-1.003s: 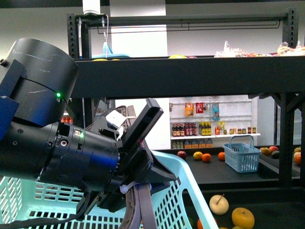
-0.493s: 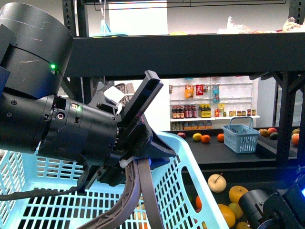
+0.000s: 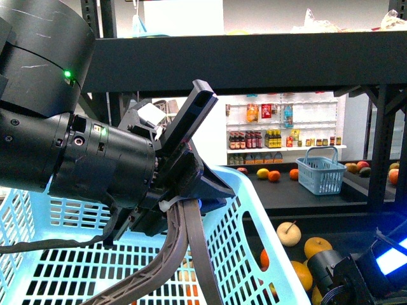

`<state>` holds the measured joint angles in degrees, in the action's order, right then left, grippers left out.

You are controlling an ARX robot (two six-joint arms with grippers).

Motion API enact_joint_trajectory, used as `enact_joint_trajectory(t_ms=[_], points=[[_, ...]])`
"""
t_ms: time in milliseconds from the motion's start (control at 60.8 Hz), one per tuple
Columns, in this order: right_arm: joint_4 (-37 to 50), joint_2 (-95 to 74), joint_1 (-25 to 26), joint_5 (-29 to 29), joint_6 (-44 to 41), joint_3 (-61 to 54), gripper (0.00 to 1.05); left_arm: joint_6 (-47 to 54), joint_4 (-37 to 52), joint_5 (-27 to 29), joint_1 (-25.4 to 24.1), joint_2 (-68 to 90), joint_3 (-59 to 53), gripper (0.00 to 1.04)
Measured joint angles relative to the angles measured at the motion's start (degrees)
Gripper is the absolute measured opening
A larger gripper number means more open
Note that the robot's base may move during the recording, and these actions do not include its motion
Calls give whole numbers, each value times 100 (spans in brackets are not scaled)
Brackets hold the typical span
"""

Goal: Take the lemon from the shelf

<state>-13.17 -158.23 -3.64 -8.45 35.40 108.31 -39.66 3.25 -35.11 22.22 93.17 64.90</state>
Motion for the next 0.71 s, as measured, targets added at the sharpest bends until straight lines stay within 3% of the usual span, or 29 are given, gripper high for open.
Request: enact_joint_trajectory(t_ms=[559, 707], points=[[433, -505, -17, -68, -50, 417, 97, -2, 0, 2, 0, 0, 0, 13], [675, -507, -17, -70, -96, 365, 82, 0, 0, 4, 0, 0, 0, 13]])
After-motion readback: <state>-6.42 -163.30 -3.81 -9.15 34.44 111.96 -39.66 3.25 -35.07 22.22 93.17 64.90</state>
